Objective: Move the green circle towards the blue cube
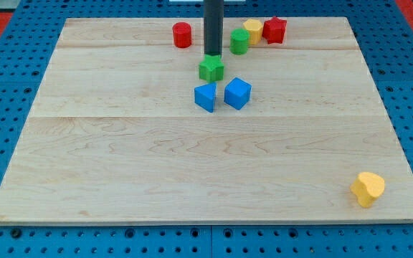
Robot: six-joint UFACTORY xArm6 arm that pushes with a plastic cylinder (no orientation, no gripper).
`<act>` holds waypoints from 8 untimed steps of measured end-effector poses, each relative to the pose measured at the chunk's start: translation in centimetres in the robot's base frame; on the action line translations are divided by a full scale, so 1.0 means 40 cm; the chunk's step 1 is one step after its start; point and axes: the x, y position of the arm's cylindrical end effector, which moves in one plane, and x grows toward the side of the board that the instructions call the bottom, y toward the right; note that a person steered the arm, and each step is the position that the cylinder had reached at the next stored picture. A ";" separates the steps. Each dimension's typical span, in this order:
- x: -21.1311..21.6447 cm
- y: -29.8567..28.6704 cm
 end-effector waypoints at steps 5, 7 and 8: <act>-0.184 -0.036; -0.197 0.121; -0.197 0.166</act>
